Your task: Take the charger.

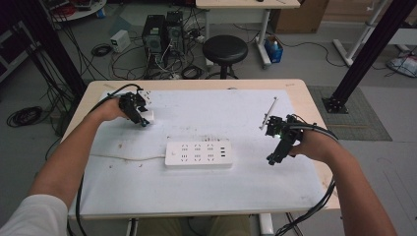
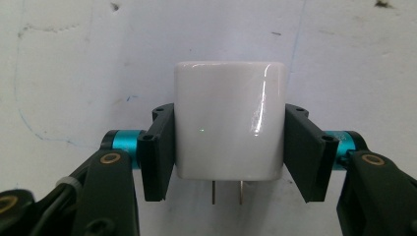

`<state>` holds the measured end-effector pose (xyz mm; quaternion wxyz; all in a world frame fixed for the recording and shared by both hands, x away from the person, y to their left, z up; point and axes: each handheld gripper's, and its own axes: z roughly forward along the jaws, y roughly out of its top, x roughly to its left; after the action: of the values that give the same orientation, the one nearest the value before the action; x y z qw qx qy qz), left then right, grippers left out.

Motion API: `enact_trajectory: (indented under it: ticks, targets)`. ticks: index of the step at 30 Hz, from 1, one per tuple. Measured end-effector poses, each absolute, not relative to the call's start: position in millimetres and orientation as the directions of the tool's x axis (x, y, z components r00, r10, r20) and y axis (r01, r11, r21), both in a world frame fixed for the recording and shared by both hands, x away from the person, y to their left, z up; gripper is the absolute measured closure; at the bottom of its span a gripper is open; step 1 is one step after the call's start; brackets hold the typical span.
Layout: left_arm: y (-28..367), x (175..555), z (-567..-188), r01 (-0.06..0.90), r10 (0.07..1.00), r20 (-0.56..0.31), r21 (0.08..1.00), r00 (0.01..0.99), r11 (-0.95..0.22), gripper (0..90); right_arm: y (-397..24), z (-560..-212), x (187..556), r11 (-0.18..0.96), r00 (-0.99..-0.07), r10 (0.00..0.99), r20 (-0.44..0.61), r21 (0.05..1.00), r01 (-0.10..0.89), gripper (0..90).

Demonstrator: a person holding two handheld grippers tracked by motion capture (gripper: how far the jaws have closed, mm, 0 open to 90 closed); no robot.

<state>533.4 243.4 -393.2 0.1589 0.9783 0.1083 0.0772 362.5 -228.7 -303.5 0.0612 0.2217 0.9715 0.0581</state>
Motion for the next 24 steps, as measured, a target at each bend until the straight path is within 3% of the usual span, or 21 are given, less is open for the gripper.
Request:
enact_trajectory:
  ticks: [7,11,14,24]
  targets:
    - [245.3,515.0,-362.9,0.178,0.243,0.145,0.362,0.959,-0.915,42.5,-227.9,-303.4,358.7,0.891,-0.89,0.443,-0.107,0.163,0.424,1.6]
    - [246.4,493.1,-340.1,0.211,0.293,0.146,0.415,0.945,-0.885,42.4,-225.9,-303.1,356.9,0.896,-0.893,0.433,-0.12,0.165,0.412,1.6]
    - [246.2,472.6,-326.1,0.275,0.363,0.112,0.463,0.925,-0.843,42.5,-225.5,-301.4,356.2,0.888,-0.888,0.444,-0.122,0.195,0.417,1.6]
    - [228.2,387.7,-295.8,0.251,0.365,0.149,0.493,0.919,-0.833,42.4,-222.9,-297.7,350.9,0.898,-0.902,0.411,-0.131,0.228,0.377,1.7]
